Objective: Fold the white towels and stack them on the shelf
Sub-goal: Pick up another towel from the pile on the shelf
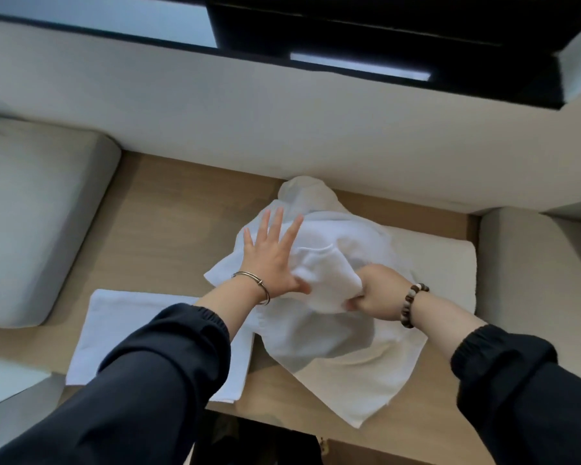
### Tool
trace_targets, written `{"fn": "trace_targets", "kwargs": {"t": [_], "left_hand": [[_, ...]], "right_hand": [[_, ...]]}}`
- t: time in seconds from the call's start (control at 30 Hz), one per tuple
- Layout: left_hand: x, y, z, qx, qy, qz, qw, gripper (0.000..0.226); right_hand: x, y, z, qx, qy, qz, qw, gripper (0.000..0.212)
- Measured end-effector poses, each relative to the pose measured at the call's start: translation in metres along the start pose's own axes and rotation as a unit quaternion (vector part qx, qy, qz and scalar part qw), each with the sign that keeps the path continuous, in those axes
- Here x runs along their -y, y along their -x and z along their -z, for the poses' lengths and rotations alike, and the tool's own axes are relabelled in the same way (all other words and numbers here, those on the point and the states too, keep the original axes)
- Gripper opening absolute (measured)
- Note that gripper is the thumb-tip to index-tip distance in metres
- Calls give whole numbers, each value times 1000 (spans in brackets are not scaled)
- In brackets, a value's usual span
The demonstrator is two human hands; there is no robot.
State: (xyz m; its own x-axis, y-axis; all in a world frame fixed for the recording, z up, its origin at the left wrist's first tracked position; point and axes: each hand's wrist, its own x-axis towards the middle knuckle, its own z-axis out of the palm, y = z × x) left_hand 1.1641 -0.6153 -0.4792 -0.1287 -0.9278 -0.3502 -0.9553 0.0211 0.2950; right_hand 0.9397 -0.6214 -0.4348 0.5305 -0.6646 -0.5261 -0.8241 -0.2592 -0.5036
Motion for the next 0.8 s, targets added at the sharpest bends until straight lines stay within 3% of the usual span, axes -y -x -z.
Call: {"fn": "trace_targets", "kwargs": {"t": [0.13,0.2,0.27,0.3,0.4,0.47,0.53,0.63,0.77,0.8], "left_hand": [[-13,-11,-1,43,33,16,998,132],[-19,-11,0,24,54,37,998,104],[-24,-9,-1,-6,59,0,998,44],[-28,-5,-2,-13,66,-29,997,25],[-32,8,-6,-10,100,-90,991,14],[-32,13,-6,-1,130,-107,986,12],[-30,17,-6,12,146,-110,983,8],[-26,23,-13,7,117,-111,987,17],[-29,27,-21,35,60,-80,994,14],[-31,27,-21,51,54,-72,995,16]], "right_hand": [[-1,12,-3,-31,0,-11,999,9],[-6,15,-5,-93,18,-1,996,14],[-12,15,-5,-165,6,5,986,36],[-14,13,-3,-190,-2,-3,982,54],[-20,-3,8,-151,42,-53,986,111],[-25,-18,14,-79,91,-61,991,125],[-28,-29,16,-10,114,-56,992,120],[-27,-37,8,50,141,-58,987,95],[-20,-30,-3,23,123,-51,991,30],[-19,-24,-6,11,121,-52,991,23]]}}
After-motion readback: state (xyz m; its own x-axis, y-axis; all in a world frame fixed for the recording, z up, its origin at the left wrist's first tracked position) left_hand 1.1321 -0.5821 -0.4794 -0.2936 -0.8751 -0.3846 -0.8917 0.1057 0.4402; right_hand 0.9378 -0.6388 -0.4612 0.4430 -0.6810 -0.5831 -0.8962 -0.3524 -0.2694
